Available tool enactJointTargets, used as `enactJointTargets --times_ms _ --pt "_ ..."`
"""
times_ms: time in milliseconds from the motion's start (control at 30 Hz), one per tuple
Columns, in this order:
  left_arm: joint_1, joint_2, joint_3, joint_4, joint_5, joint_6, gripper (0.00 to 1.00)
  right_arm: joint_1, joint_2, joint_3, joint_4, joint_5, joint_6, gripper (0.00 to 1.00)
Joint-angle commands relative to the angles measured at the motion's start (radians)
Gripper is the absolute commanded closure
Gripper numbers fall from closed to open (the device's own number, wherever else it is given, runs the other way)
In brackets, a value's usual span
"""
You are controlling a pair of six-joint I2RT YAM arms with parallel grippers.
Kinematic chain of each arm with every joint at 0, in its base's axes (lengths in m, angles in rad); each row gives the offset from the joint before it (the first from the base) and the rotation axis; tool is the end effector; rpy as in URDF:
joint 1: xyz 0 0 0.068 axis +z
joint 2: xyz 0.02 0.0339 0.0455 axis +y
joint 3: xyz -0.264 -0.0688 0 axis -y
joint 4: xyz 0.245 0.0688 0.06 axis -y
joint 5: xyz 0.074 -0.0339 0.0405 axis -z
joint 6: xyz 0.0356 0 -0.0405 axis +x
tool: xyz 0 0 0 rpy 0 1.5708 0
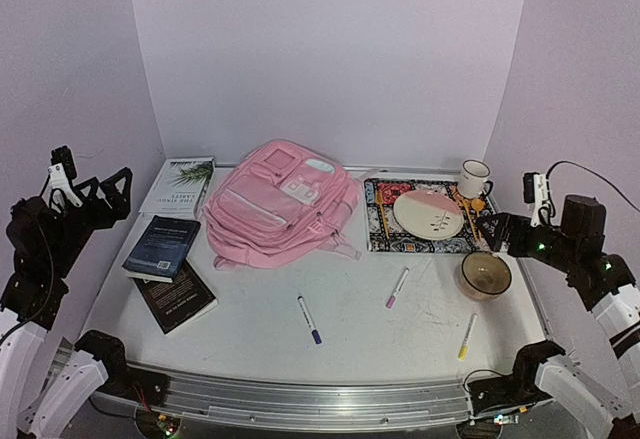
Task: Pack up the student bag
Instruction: Pick up the student bag from the center of the board.
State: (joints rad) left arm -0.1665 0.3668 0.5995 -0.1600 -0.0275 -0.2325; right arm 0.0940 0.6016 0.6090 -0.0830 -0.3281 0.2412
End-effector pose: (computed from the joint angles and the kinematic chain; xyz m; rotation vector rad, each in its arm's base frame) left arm 0.1061 -0.0168 0.3310 -0.0719 1.5037 -0.3005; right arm 0.1525 0.0259 0.3166 -0.1312 1.6634 0.5243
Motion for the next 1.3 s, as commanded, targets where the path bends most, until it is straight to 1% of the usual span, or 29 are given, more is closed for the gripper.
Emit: enactJointTargets --times_ms 0,67,133,200,300,433,600,700,867,967,1133,1267 --pt "0.005 -0.015 0.019 0.011 0.028 0.02 0.0 0.012 0.027 0.05 0.009 -0.04 0.023 0.02" --pt "0.004 -0.021 0.016 0.012 0.05 0.022 0.01 0.033 0.042 0.055 0.011 -0.035 0.033 0.02" --pt "0.005 -0.013 0.013 0.012 0.084 0.026 0.01 0.082 0.07 0.061 0.013 0.0 0.044 0.02" --pt "0.005 0.005 0.017 0.011 0.097 0.024 0.01 0.158 0.102 0.074 0.017 0.049 0.06 0.02" --pt "0.005 0.035 0.025 0.007 0.136 0.03 0.01 0.307 0.168 0.094 0.034 0.16 0.094 0.02" --pt "0.005 0.077 0.029 0.005 0.183 0.039 0.01 0.485 0.285 0.119 0.064 0.249 0.141 0.02" --pt "0.005 0.12 0.037 -0.004 0.199 0.028 0.01 0.651 0.412 0.154 0.097 0.322 0.203 0.02" --pt "0.005 0.131 0.04 -0.005 0.177 0.002 0.0 0.744 0.498 0.182 0.122 0.328 0.241 0.02" --pt "0.005 0.149 0.05 -0.009 0.135 -0.018 0.01 0.91 0.701 0.285 0.157 0.328 0.284 0.02" --pt "0.005 0.15 0.058 -0.016 0.12 -0.013 0.01 0.986 0.84 0.343 0.206 0.281 0.313 0.02" --pt "0.005 0.143 0.059 -0.023 0.105 -0.003 0.0 1.073 1.068 0.461 0.273 0.167 0.367 0.02" --pt "0.004 0.181 0.055 -0.023 0.166 -0.024 0.01 1.108 1.192 0.525 0.308 0.118 0.402 0.02"
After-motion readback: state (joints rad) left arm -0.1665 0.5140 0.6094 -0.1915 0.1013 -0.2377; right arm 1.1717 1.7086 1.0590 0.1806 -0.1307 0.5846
